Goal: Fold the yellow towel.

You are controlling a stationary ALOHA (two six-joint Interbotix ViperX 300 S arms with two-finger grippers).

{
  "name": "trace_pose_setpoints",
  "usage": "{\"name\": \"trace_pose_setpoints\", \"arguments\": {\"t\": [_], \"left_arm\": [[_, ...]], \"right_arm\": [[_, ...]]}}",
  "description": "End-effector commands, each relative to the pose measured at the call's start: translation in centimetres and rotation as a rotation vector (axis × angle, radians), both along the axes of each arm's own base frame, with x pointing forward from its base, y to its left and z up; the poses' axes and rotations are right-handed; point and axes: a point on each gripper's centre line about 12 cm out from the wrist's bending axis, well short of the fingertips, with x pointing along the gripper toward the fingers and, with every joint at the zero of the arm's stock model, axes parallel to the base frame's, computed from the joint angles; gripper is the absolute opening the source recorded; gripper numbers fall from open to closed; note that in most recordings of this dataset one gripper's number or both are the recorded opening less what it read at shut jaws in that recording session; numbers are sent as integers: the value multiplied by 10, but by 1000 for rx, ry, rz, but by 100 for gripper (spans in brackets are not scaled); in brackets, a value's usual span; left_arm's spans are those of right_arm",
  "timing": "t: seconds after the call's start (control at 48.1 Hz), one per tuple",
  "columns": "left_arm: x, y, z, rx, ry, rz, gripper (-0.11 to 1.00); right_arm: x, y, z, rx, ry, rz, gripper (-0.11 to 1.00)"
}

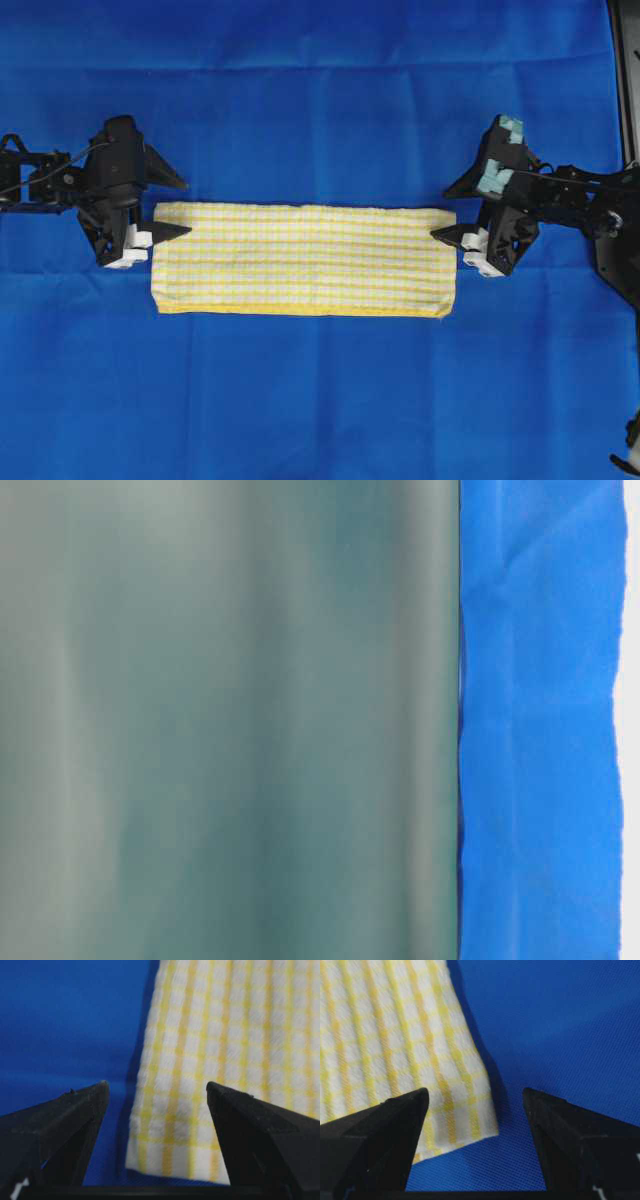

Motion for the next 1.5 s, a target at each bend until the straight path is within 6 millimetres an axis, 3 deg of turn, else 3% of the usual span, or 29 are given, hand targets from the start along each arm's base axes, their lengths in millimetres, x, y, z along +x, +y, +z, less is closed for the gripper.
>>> {"name": "trace_pose_setpoints", "arguments": {"t": [0.0,0.146,0.229,0.416,0.478,0.541,0.77,1.061,1.477], "left_arm": [[4,4,-5,-1,9,15,73],[5,5,-12,-12,37,26,69],[5,5,-13,-14,43,27,61],[3,4,-14,-17,72,20,23],[4,3,-14,-15,71,16,9],[5,2,-14,-15,69,13,3],[11,1,-2,-18,66,8,3],[23,-7,48,-20,66,-32,3],[15,-19,110,-20,-45,-69,3]], "right_arm": [[7,-1,0,-2,-8,-8,76],[8,-1,-2,1,2,-8,73],[7,-1,-2,0,5,-3,64],[7,2,-3,3,24,22,13],[7,2,-2,5,22,23,3],[7,2,-1,5,18,23,3],[9,3,19,6,-60,21,3],[5,4,58,20,-190,37,3],[-5,10,105,20,-331,99,3]]}}
